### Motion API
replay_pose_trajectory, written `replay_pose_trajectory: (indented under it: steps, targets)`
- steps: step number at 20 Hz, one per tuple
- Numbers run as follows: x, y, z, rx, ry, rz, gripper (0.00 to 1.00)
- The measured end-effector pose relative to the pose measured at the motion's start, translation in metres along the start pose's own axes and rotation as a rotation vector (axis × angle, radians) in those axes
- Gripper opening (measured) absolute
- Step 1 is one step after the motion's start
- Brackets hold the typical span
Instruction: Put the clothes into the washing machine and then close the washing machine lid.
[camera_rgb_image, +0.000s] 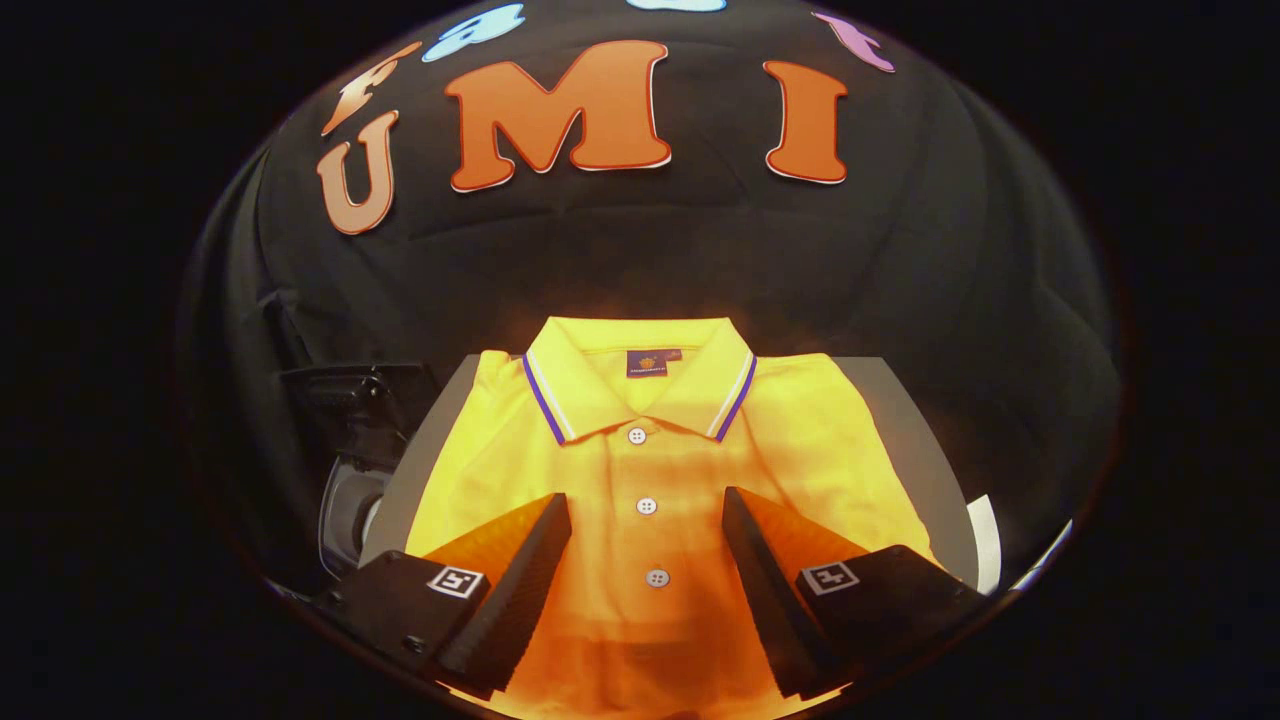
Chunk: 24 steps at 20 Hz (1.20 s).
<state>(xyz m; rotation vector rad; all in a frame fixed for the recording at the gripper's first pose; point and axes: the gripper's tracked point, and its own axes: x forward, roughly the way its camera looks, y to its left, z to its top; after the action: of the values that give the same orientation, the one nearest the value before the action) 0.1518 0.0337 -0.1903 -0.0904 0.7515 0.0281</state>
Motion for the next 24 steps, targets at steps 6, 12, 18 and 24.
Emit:
replay_pose_trajectory:
  steps: [6,12,18,24]
  targets:
    - [0.000,0.005,-0.001,-0.124,0.066,0.071,0.99]
    - [-0.002,0.014,-0.006,-0.142,0.202,0.081,0.61]
    - [-0.005,0.022,-0.001,0.043,0.151,0.077,0.09]
    - [-0.010,0.024,0.013,0.474,-0.203,0.309,0.08]
